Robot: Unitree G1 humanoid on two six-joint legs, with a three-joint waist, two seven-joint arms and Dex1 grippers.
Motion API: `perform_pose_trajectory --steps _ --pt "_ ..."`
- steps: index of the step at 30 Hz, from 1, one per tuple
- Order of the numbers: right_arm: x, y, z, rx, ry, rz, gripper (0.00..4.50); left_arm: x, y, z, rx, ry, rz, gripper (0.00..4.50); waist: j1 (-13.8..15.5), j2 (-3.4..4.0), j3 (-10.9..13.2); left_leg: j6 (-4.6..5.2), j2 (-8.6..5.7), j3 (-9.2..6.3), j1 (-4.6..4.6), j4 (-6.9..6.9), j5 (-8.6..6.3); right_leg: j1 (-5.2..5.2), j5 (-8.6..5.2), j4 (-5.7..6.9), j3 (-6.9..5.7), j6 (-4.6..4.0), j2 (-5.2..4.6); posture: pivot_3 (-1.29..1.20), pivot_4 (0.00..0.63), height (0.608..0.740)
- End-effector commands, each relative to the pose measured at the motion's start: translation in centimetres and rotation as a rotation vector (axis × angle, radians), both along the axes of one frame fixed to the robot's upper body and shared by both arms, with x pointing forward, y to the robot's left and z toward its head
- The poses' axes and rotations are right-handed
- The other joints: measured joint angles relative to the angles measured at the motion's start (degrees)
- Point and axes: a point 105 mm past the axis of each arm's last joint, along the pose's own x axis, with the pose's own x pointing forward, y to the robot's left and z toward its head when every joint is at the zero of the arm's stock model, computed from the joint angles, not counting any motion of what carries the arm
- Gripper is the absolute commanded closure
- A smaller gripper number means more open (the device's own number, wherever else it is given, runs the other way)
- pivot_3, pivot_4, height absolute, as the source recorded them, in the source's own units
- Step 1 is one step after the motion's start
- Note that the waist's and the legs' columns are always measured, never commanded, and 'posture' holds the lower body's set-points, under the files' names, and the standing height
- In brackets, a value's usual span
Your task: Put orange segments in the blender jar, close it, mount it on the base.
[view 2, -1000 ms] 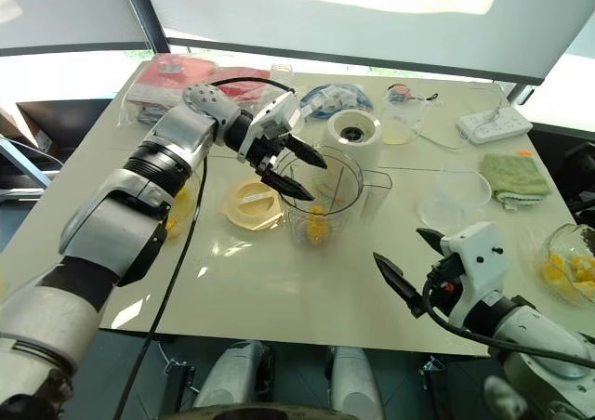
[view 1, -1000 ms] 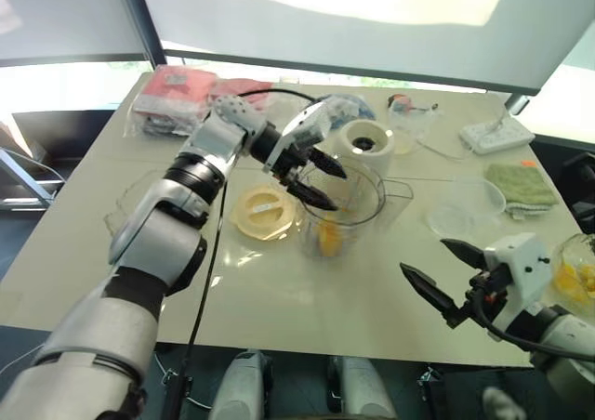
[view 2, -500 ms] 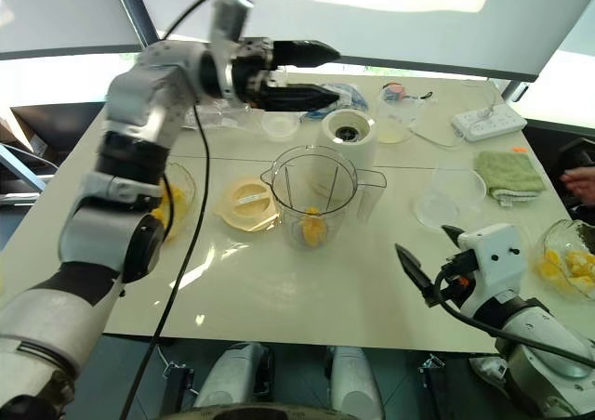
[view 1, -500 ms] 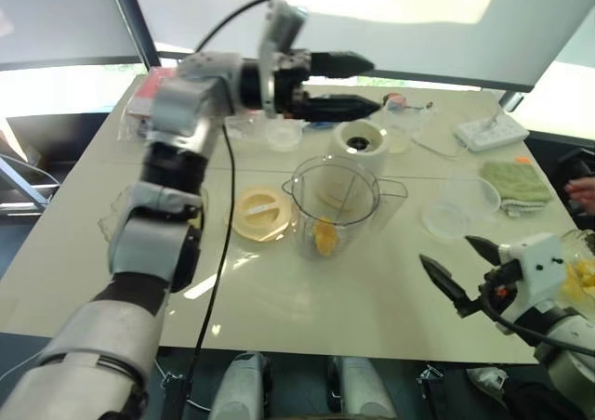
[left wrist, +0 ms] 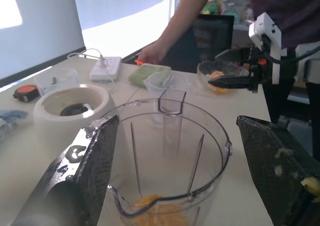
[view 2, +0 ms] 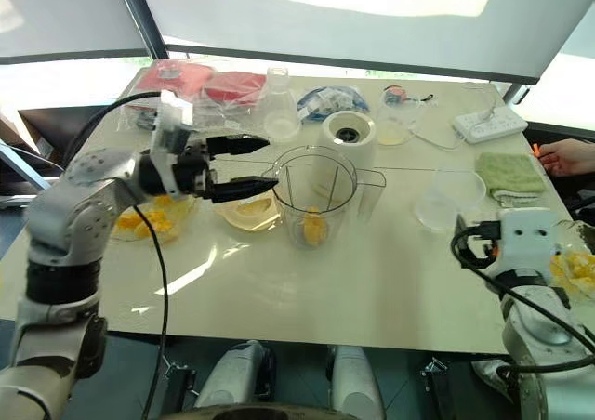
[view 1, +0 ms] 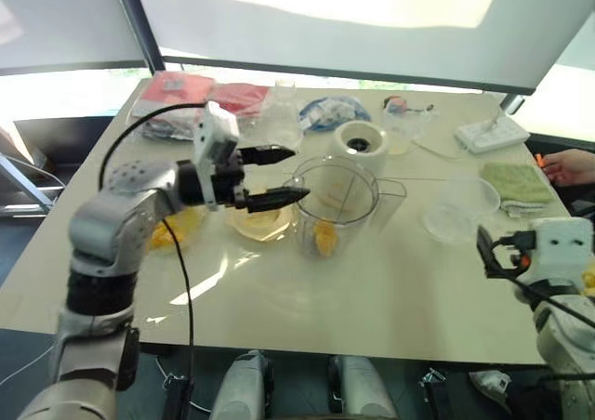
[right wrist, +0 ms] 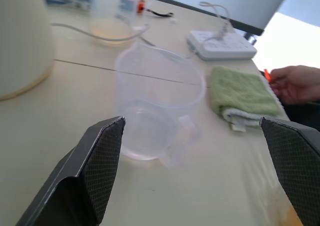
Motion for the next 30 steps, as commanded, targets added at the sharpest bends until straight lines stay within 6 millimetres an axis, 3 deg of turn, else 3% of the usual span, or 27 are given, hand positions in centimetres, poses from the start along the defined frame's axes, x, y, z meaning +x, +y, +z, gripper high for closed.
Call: perform_pose_trajectory --steps 1,9,19,30 --pt "0.1 -2.3 -0.1 -0.003 0.006 -0.09 0.0 -1.7 0.6 0.4 0.01 -0.026 0.017 0.59 0.0 0.01 0.0 0.0 0.0 0.03 0.02 0.0 0.0 0.0 0.0 0.0 0.01 0.0 0.0 0.0 0.15 0.74" --pt "2.4 -3.6 -3.0 -0.048 0.096 -0.021 0.0 -2.5 2.6 -1.9 0.101 0.04 0.074 0.59 -0.5 0.06 0.0 0.0 0.0 0.08 0.15 -0.01 0.0 0.06 -0.01 0.02 0.03 -0.02 0.01 0.0 0.15 0.74" --pt "5.6 -4.2 -4.6 -0.041 0.054 -0.006 0.0 -2.1 3.9 -1.7 0.119 0.035 0.133 0.59 -1.4 0.07 0.1 0.0 0.0 0.09 0.14 -0.05 0.0 0.06 -0.01 0.0 0.04 -0.02 0.02 0.0 0.15 0.74" --pt "5.9 -3.6 -5.1 0.002 0.033 0.009 0.0 -2.3 4.1 -1.7 0.126 0.041 0.155 0.59 -1.6 0.1 0.1 0.0 0.03 0.09 0.16 -0.09 0.0 0.05 -0.02 -0.01 0.05 -0.02 0.02 0.0 0.15 0.74"
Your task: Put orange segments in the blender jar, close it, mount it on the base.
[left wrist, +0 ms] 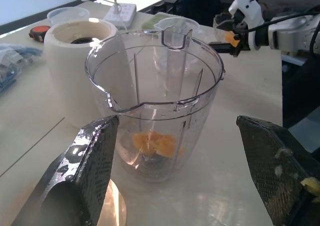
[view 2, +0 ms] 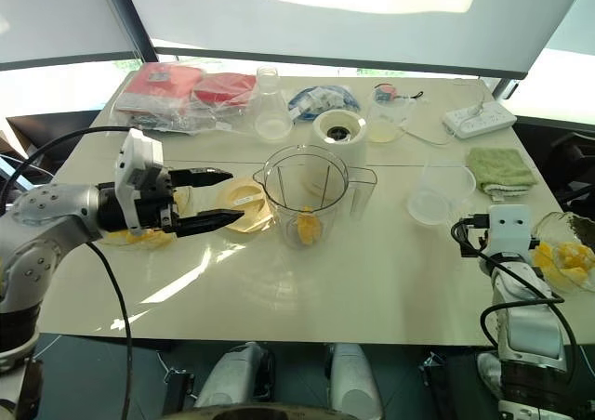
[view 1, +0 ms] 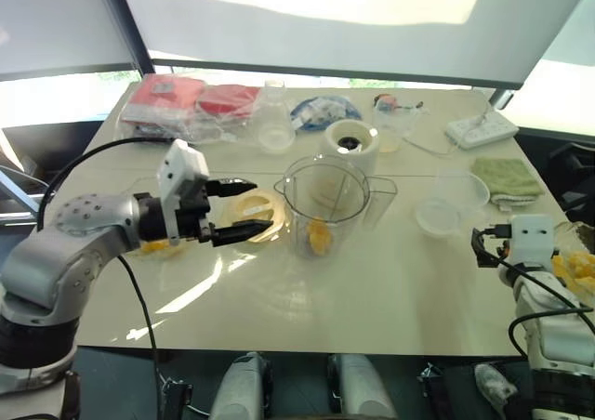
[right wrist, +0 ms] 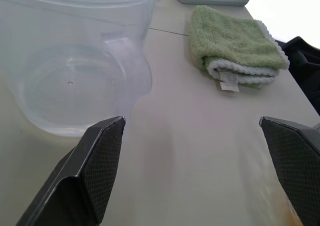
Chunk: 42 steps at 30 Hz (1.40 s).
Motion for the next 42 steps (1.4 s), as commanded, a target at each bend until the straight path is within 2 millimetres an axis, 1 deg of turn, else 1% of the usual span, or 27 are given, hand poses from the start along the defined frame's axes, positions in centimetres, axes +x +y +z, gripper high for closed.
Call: perform_pose_trajectory --steps 1,6,12,17,20,26,32,42 --pt "0.2 0.6 1.2 0.003 -0.054 0.022 0.0 -0.3 0.3 1.2 0.002 -0.055 0.007 0.59 0.0 0.0 0.0 0.0 0.0 0.0 0.0 0.0 0.0 0.0 0.0 0.0 0.0 0.0 0.0 0.0 0.15 0.74" --pt "0.0 1.4 1.1 0.016 -0.06 0.045 0.0 -0.3 0.3 0.9 0.013 -0.049 0.011 0.59 0.1 0.03 0.0 0.0 0.0 0.01 0.0 -0.02 0.0 -0.01 0.0 -0.02 0.0 0.0 -0.01 0.0 0.15 0.74" --pt "-0.3 1.5 1.2 0.036 -0.066 0.049 0.0 0.0 0.2 0.5 0.028 -0.05 0.008 0.59 0.1 0.04 0.0 -0.01 0.0 0.01 0.0 -0.05 0.0 -0.01 0.0 -0.08 0.0 0.0 -0.01 0.0 0.15 0.74" --pt "0.1 1.7 1.3 0.034 -0.076 0.05 0.0 0.1 0.0 0.5 0.024 -0.056 0.003 0.59 0.1 0.04 0.0 -0.01 0.01 0.03 -0.01 -0.15 0.0 -0.01 0.0 -0.22 0.0 -0.01 -0.02 0.0 0.15 0.74" --pt "0.7 1.3 1.2 0.026 -0.082 0.032 0.0 0.2 -0.1 0.5 0.02 -0.061 0.003 0.59 0.1 0.05 0.0 -0.01 0.0 0.05 -0.01 -0.22 0.0 -0.01 0.01 -0.3 0.0 -0.01 -0.02 0.0 0.15 0.74" --pt "1.4 -0.4 0.8 -0.019 -0.071 -0.047 0.0 0.3 -0.4 0.7 0.034 -0.077 -0.001 0.59 0.1 0.05 0.0 -0.01 -0.02 0.07 -0.01 -0.4 0.0 -0.01 0.01 -0.46 0.0 -0.01 -0.02 0.0 0.15 0.74" --pt "2.4 -1.7 0.4 -0.037 -0.073 -0.136 0.0 0.1 -0.4 1.1 0.04 -0.085 -0.003 0.59 0.0 0.06 0.0 -0.01 -0.03 0.09 -0.01 -0.52 0.0 -0.01 0.01 -0.58 0.0 0.0 -0.02 0.0 0.15 0.74" --pt "4.6 -2.2 -0.5 0.018 -0.092 -0.183 0.0 -0.2 -0.4 1.4 0.05 -0.087 0.009 0.59 -0.2 0.07 0.1 -0.02 -0.04 0.09 0.01 -0.58 0.01 -0.02 0.02 -0.6 0.01 0.01 -0.01 0.0 0.15 0.74"
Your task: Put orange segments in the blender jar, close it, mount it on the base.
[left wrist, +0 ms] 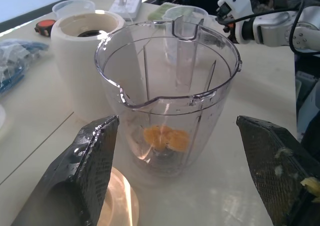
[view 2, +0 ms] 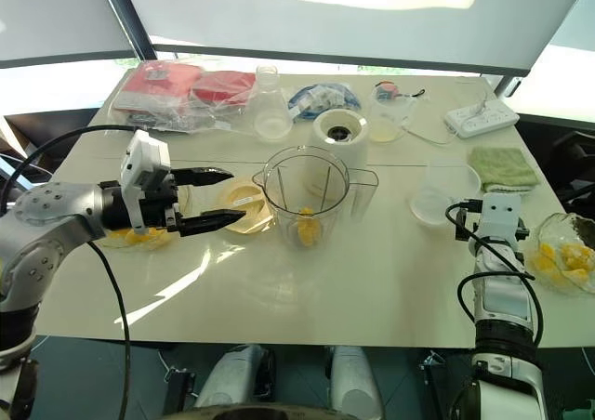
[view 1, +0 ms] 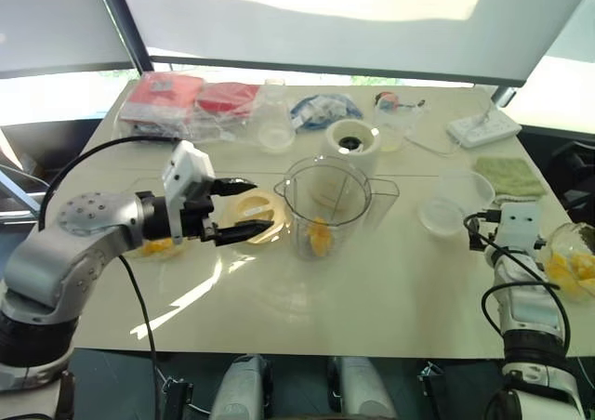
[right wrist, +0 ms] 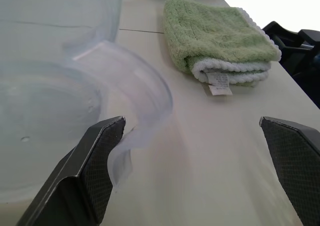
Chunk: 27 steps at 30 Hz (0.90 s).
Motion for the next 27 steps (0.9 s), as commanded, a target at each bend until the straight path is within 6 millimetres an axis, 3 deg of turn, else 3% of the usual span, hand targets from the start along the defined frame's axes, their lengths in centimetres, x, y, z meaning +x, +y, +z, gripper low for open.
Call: perform_pose_trajectory --steps 1,4,11,16,19,22,24,27 --pt "1.0 -0.5 1.0 -0.007 -0.05 -0.018 0.0 -0.7 -0.2 1.6 0.002 -0.06 -0.015 0.59 -0.1 0.01 0.0 0.0 0.0 0.01 0.01 0.0 0.0 0.0 0.0 0.0 0.01 0.0 0.0 0.0 0.15 0.74" --pt "1.7 -0.2 0.9 0.002 -0.064 0.003 0.88 -1.0 0.1 1.7 0.018 -0.055 -0.011 0.56 -0.2 0.02 0.0 0.0 0.0 0.02 0.02 -0.02 0.0 0.0 0.0 -0.01 0.02 0.01 0.0 0.0 0.15 0.74" --pt "2.4 0.4 1.0 -0.004 -0.093 0.019 4.44 -1.5 0.6 2.1 0.037 -0.054 -0.013 0.56 0.1 0.05 0.0 -0.01 -0.02 0.0 0.02 -0.1 0.01 -0.01 0.0 -0.03 0.02 0.01 -0.01 0.0 0.15 0.74" --pt "2.5 0.5 1.0 -0.002 -0.095 0.003 4.48 -1.3 0.7 2.2 0.038 -0.057 -0.005 0.56 0.0 0.04 0.0 -0.02 -0.03 0.01 0.02 -0.1 0.01 0.0 0.0 -0.06 0.03 0.01 -0.02 0.0 0.15 0.74" --pt "3.0 0.7 2.9 -0.039 -0.143 0.026 4.48 -1.0 0.9 2.2 0.029 -0.054 0.007 0.56 -0.1 0.05 0.0 -0.02 -0.03 0.0 0.02 -0.11 0.01 0.0 0.0 -0.05 0.02 0.01 -0.01 0.0 0.15 0.74" --pt "3.6 0.3 9.5 -0.155 -0.287 0.045 4.48 -0.8 1.6 2.6 0.004 -0.043 0.028 0.56 -0.1 0.35 0.3 -0.04 -0.03 0.01 0.02 -0.11 0.02 0.0 0.01 -0.05 0.03 0.01 -0.02 0.0 0.15 0.74" --pt "4.1 1.6 14.3 -0.252 -0.371 0.133 4.48 -0.3 2.2 3.0 -0.001 -0.049 0.044 0.56 -0.1 0.78 0.5 -0.06 -0.08 0.09 0.0 -0.1 0.04 -0.05 0.01 -0.04 0.09 0.02 -0.06 0.0 0.15 0.74" --pt "4.4 3.9 19.2 -0.349 -0.431 0.267 4.48 0.5 2.9 3.6 0.006 -0.068 0.061 0.56 -0.3 0.96 0.7 -0.06 -0.1 0.15 0.0 -0.1 0.04 -0.13 0.02 0.0 0.13 0.04 -0.04 0.0 0.15 0.74"
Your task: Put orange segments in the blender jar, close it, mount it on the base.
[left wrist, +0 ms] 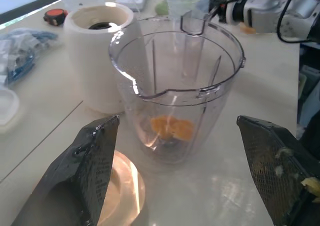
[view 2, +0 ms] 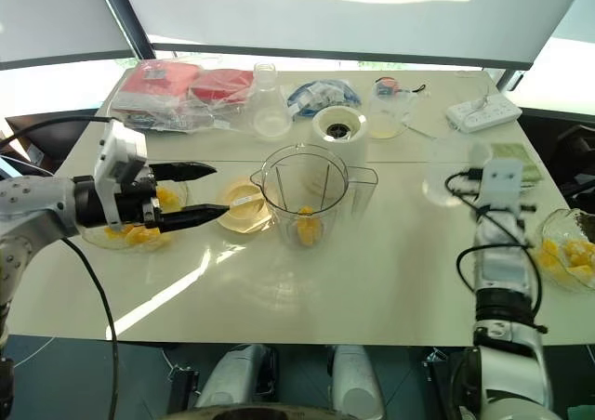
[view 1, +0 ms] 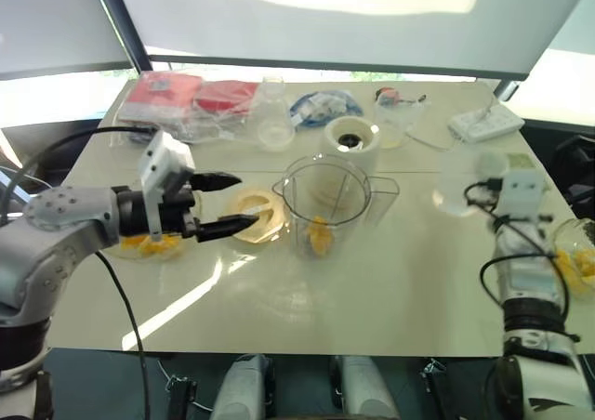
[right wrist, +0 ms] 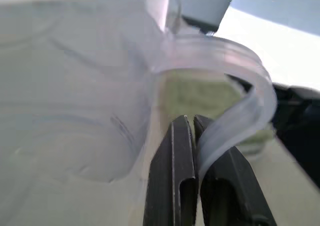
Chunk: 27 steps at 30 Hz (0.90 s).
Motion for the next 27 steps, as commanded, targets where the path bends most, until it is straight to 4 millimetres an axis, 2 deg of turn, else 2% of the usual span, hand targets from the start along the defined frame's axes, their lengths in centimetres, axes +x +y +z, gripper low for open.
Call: perform_pose_trajectory --steps 1,4,7,9,12,19,22,27 --pt "0.3 3.4 8.3 -0.123 -0.165 0.164 4.48 0.6 0.8 1.8 0.008 -0.078 0.014 0.56 -0.1 -0.06 0.0 0.0 0.0 -0.03 0.0 -0.02 0.0 -0.01 0.0 0.01 -0.01 0.0 0.1 0.0 0.15 0.74" --pt "0.3 5.2 11.0 -0.17 -0.166 0.254 4.48 1.3 1.3 1.9 0.03 -0.094 0.022 0.56 0.2 -0.14 0.0 0.0 0.18 -0.17 0.01 -0.09 0.0 -0.01 0.01 0.02 -0.06 0.01 0.42 0.0 0.15 0.74" --pt "-0.4 8.7 15.1 -0.304 -0.189 0.409 4.48 1.6 1.8 2.1 0.049 -0.099 0.008 0.56 0.4 -0.12 0.0 0.0 0.28 -0.2 -0.02 -0.17 -0.01 -0.07 0.0 0.02 -0.1 -0.01 0.55 0.0 0.15 0.74" --pt "-0.9 10.2 16.2 -0.379 -0.194 0.449 4.48 1.7 2.0 2.1 0.055 -0.1 0.002 0.56 0.5 -0.11 0.0 0.0 0.29 -0.16 -0.12 -0.17 -0.01 -0.17 0.0 0.01 -0.09 -0.02 0.52 0.0 0.15 0.74" --pt "-1.9 12.5 16.4 -0.494 -0.19 0.5 4.48 1.9 2.1 1.8 0.055 -0.093 -0.009 0.56 0.5 -0.12 0.0 0.0 0.27 -0.14 -0.34 -0.16 -0.01 -0.34 0.02 -0.03 -0.09 0.02 0.44 0.0 0.15 0.74" --pt "-4.1 16.7 16.6 -0.637 -0.198 0.621 4.48 2.2 1.7 0.6 0.049 -0.072 -0.021 0.56 0.6 -0.13 0.0 0.0 0.22 -0.11 -0.53 -0.05 0.0 -0.43 0.09 -0.05 -0.1 0.13 0.34 0.0 0.15 0.74" --pt "-4.7 17.8 16.4 -0.734 -0.171 0.665 4.48 2.1 1.3 0.4 0.042 -0.069 -0.038 0.56 0.6 -0.13 0.0 0.0 0.19 -0.12 -0.55 -0.02 0.0 -0.45 0.09 -0.04 -0.11 0.12 0.34 0.0 0.15 0.74" --pt "-5.1 18.4 15.6 -0.858 -0.122 0.688 4.48 2.0 0.5 0.9 0.016 -0.073 -0.064 0.56 0.6 -0.15 0.0 -0.01 0.18 -0.12 -0.55 -0.02 0.0 -0.45 0.09 -0.04 -0.12 0.13 0.34 0.0 0.15 0.74"
